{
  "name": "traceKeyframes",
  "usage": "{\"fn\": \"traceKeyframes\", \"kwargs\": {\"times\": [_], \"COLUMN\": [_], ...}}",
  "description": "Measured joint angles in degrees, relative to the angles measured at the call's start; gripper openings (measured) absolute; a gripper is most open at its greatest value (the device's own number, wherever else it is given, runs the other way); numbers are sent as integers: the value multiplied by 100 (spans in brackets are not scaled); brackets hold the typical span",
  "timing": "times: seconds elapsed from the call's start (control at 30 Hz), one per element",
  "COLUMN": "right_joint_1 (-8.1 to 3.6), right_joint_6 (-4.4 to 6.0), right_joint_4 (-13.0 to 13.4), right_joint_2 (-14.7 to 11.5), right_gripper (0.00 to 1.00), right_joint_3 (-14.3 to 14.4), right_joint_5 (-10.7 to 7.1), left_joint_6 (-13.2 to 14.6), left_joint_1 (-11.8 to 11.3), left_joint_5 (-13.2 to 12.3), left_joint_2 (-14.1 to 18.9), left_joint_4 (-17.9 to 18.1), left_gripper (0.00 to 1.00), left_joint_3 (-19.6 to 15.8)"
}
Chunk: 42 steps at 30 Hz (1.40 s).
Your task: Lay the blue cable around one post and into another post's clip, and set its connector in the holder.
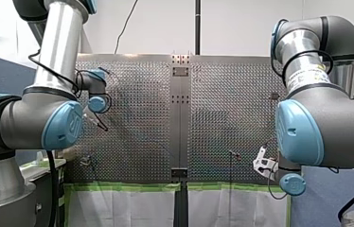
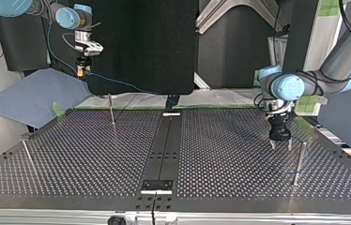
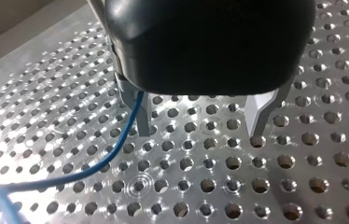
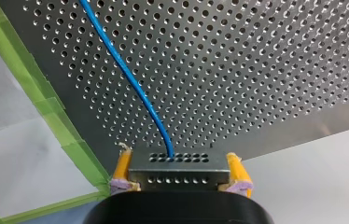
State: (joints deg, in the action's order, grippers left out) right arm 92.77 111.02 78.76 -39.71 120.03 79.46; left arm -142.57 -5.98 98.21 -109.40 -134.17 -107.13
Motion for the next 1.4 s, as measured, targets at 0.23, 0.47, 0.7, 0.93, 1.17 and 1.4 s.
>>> {"fn": "traceKeyframes", "kwargs": {"times": [0.23, 0.47, 0.7, 0.93, 1.17, 1.4], "right_joint_1": [9, 23, 29, 30, 33, 42], "right_joint_6": [0, 0, 0, 15, 84, 217], "right_joint_4": [0, 2, 11, 35, 49, 59], "right_joint_2": [1, 1, 0, 0, 1, 1], "right_gripper": [0, 0, 0, 0, 0, 0], "right_joint_3": [-1, -1, 0, -1, -8, -25], "right_joint_5": [0, 0, 0, 0, -68, -130], "left_joint_6": [-428, -847, -1159, -842, -392, 53], "left_joint_1": [-5, 0, 51, 200, 311, 367], "left_joint_5": [19, 62, 362, 772, 1202, 1356], "left_joint_2": [45, 214, 230, 230, 151, -197], "left_joint_4": [294, 598, 319, -93, -376, -553], "left_gripper": [100, 100, 100, 100, 100, 100], "left_joint_3": [-211, -386, -402, -402, -396, -272]}}
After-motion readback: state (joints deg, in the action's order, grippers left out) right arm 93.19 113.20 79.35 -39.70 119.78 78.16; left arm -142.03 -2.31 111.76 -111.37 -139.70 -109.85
